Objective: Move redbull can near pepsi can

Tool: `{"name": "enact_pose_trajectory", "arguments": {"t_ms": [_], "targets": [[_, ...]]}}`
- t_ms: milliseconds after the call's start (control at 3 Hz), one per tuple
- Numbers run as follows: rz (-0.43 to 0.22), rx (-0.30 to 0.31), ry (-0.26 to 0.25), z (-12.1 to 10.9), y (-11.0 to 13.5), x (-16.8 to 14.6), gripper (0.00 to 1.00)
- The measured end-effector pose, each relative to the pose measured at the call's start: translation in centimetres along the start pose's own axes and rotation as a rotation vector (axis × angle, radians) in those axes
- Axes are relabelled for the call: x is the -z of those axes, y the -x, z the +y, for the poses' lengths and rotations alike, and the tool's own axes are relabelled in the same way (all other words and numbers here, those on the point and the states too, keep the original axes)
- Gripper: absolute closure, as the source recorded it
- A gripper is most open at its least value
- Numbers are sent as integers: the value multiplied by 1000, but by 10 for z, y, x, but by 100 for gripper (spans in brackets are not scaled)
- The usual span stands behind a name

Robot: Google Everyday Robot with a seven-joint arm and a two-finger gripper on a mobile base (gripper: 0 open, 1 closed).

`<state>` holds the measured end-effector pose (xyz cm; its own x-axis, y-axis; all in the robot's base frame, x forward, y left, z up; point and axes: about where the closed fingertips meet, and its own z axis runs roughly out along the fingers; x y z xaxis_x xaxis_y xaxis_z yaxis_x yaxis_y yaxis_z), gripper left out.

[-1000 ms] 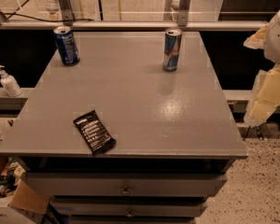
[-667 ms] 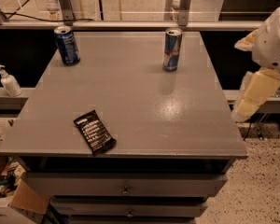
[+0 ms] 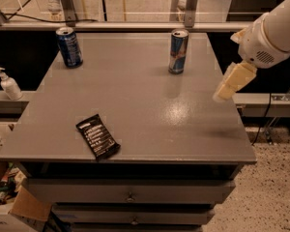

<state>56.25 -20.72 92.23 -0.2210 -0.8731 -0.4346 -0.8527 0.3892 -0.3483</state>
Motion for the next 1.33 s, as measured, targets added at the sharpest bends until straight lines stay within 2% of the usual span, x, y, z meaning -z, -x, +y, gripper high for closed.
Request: {"name": "enact_pose_trajectory", "arguments": {"t_ms": [333, 667, 1000, 1333], "targets": [[-93, -98, -16, -28, 6, -30, 0], [-185, -207, 12, -44, 12, -62, 0], [-281, -308, 67, -52, 13, -94, 0], [-378, -381, 124, -59, 15, -120, 0]]}}
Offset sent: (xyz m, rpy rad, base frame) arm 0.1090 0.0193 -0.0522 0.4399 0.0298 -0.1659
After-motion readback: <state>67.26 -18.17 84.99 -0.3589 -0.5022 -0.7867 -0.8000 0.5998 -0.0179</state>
